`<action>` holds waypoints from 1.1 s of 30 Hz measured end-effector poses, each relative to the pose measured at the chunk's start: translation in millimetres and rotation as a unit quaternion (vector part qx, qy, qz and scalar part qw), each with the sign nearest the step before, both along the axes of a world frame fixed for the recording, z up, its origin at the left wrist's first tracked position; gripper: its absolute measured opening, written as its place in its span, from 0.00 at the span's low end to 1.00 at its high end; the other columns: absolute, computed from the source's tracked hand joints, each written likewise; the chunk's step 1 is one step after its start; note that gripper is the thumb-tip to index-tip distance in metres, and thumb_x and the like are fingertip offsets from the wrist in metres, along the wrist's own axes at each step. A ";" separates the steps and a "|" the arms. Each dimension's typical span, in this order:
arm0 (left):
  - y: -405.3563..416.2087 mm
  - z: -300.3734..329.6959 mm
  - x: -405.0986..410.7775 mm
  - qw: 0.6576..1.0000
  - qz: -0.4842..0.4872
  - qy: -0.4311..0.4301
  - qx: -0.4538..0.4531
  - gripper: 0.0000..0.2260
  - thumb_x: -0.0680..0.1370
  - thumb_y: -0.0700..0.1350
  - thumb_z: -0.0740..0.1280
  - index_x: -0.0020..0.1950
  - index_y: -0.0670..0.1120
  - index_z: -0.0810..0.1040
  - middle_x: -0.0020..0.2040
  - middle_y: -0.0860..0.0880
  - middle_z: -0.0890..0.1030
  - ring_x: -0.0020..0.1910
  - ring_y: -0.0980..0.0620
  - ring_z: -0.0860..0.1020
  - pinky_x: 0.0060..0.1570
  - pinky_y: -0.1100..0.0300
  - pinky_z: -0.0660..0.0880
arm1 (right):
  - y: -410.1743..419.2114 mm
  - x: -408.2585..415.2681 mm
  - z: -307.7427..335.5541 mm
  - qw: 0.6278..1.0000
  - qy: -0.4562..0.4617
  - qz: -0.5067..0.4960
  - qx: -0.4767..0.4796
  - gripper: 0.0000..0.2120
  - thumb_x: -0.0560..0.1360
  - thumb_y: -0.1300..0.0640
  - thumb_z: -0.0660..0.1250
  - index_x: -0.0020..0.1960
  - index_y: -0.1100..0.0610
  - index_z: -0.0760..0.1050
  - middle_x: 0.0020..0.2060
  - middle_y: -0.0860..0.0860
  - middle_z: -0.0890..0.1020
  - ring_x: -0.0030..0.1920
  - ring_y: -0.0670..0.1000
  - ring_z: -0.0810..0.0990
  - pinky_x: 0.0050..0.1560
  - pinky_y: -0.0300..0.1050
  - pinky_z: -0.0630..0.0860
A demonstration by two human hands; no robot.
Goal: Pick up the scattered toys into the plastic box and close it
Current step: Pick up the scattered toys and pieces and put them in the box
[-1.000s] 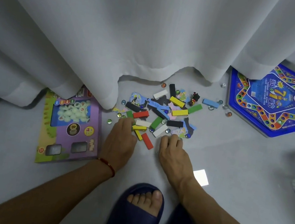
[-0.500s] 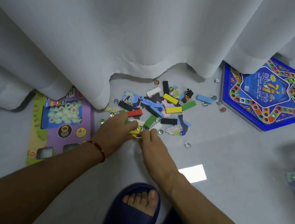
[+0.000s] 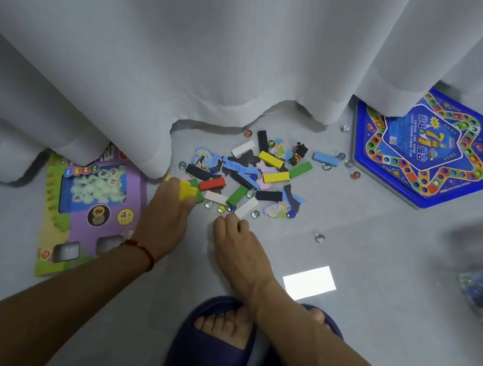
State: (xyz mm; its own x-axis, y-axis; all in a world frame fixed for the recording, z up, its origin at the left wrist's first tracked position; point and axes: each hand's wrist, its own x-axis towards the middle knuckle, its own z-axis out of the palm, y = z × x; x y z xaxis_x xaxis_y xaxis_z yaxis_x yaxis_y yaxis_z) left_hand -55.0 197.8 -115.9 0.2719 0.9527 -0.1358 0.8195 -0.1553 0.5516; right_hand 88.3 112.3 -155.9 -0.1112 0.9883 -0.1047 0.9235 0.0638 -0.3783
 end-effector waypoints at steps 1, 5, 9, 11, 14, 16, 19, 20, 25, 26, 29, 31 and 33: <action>-4.7 1.9 -0.3 0.998 0.040 -0.019 -0.046 0.15 0.82 0.49 0.59 0.61 0.40 0.68 0.54 0.39 0.76 0.52 0.40 0.75 0.51 0.44 0.75 | -0.6 4.1 1.2 0.999 0.036 -0.004 -0.007 0.14 0.80 0.61 0.63 0.65 0.60 0.69 0.58 0.57 0.74 0.52 0.56 0.75 0.51 0.46 0.75; -29.1 22.0 17.2 0.967 0.090 -0.118 -0.205 0.12 0.83 0.50 0.58 0.58 0.41 0.68 0.43 0.39 0.79 0.39 0.46 0.79 0.41 0.49 0.79 | -25.6 33.2 31.2 0.955 0.249 -0.156 -0.025 0.15 0.82 0.55 0.59 0.68 0.54 0.64 0.58 0.49 0.71 0.54 0.49 0.73 0.53 0.38 0.69; -41.1 29.4 49.1 0.940 0.070 -0.201 -0.266 0.10 0.83 0.43 0.59 0.51 0.36 0.71 0.38 0.39 0.80 0.33 0.47 0.79 0.38 0.49 0.78 | -59.1 90.1 39.2 0.935 0.210 -0.278 0.066 0.16 0.81 0.61 0.60 0.68 0.56 0.68 0.60 0.51 0.74 0.54 0.50 0.75 0.52 0.33 0.66; -43.7 29.0 63.3 0.937 0.056 -0.200 -0.282 0.09 0.82 0.43 0.59 0.48 0.38 0.72 0.35 0.41 0.80 0.33 0.45 0.79 0.39 0.46 0.78 | -67.1 120.8 37.8 0.936 0.121 -0.323 0.073 0.16 0.80 0.64 0.63 0.68 0.59 0.68 0.59 0.56 0.74 0.50 0.53 0.76 0.51 0.38 0.69; -48.4 31.4 80.9 0.937 0.033 -0.194 -0.287 0.07 0.81 0.44 0.59 0.48 0.41 0.72 0.36 0.44 0.81 0.34 0.45 0.79 0.39 0.46 0.78 | -65.7 147.6 31.4 0.945 0.038 -0.317 0.066 0.18 0.78 0.67 0.66 0.67 0.62 0.69 0.56 0.59 0.74 0.49 0.55 0.76 0.52 0.45 0.75; -50.7 34.8 89.5 0.941 0.014 -0.189 -0.281 0.07 0.81 0.43 0.59 0.49 0.41 0.72 0.37 0.45 0.81 0.34 0.47 0.79 0.39 0.48 0.78 | -56.8 151.6 24.1 0.957 0.008 -0.285 0.056 0.16 0.79 0.65 0.65 0.66 0.62 0.69 0.55 0.59 0.74 0.47 0.54 0.74 0.52 0.48 0.78; -52.8 38.9 95.9 0.947 -0.009 -0.179 -0.266 0.06 0.82 0.43 0.58 0.49 0.42 0.72 0.39 0.43 0.81 0.35 0.47 0.80 0.39 0.51 0.79 | -46.3 148.5 6.3 0.966 -0.032 -0.249 0.056 0.11 0.80 0.62 0.65 0.61 0.60 0.70 0.50 0.57 0.73 0.44 0.52 0.71 0.47 0.49 0.78; -53.1 39.3 96.3 0.949 -0.010 -0.174 -0.264 0.06 0.82 0.43 0.58 0.49 0.42 0.72 0.40 0.43 0.81 0.35 0.47 0.80 0.39 0.51 0.79 | -45.6 147.0 -0.4 0.968 -0.047 -0.240 0.054 0.11 0.79 0.62 0.66 0.60 0.59 0.70 0.50 0.56 0.73 0.43 0.52 0.71 0.45 0.49 0.77; -53.9 39.7 93.6 0.951 -0.014 -0.142 -0.274 0.07 0.81 0.43 0.58 0.49 0.40 0.72 0.38 0.42 0.81 0.34 0.47 0.80 0.39 0.48 0.79 | -45.2 151.0 -13.7 0.968 -0.051 -0.243 0.029 0.14 0.80 0.60 0.65 0.64 0.58 0.68 0.55 0.56 0.73 0.49 0.52 0.71 0.49 0.48 0.79; -54.2 40.7 93.3 0.952 -0.014 -0.137 -0.275 0.07 0.81 0.43 0.58 0.49 0.40 0.73 0.37 0.42 0.81 0.34 0.47 0.80 0.39 0.47 0.80 | -43.5 154.0 -11.8 0.970 -0.049 -0.236 0.022 0.15 0.81 0.60 0.64 0.66 0.58 0.67 0.56 0.56 0.73 0.50 0.52 0.72 0.51 0.49 0.79; -56.2 43.2 95.3 0.950 -0.013 -0.136 -0.281 0.07 0.82 0.43 0.59 0.50 0.39 0.72 0.38 0.43 0.81 0.34 0.47 0.80 0.39 0.47 0.80 | -43.2 159.8 -5.0 0.979 -0.059 -0.194 0.005 0.17 0.82 0.57 0.62 0.69 0.58 0.65 0.59 0.56 0.72 0.53 0.53 0.72 0.54 0.46 0.77; -58.2 45.0 98.6 0.949 -0.012 -0.138 -0.284 0.07 0.82 0.43 0.59 0.50 0.39 0.72 0.39 0.43 0.81 0.35 0.46 0.80 0.39 0.47 0.80 | -44.5 160.5 -3.2 0.980 -0.063 -0.187 -0.003 0.18 0.82 0.56 0.62 0.69 0.57 0.64 0.60 0.56 0.71 0.53 0.53 0.71 0.55 0.45 0.76; -60.4 48.1 103.3 0.945 -0.005 -0.146 -0.293 0.08 0.82 0.42 0.59 0.51 0.38 0.73 0.40 0.42 0.81 0.35 0.45 0.80 0.39 0.48 0.79 | -45.3 158.3 -0.9 0.971 -0.006 -0.239 -0.006 0.15 0.82 0.56 0.63 0.67 0.56 0.64 0.59 0.56 0.72 0.52 0.51 0.71 0.56 0.44 0.75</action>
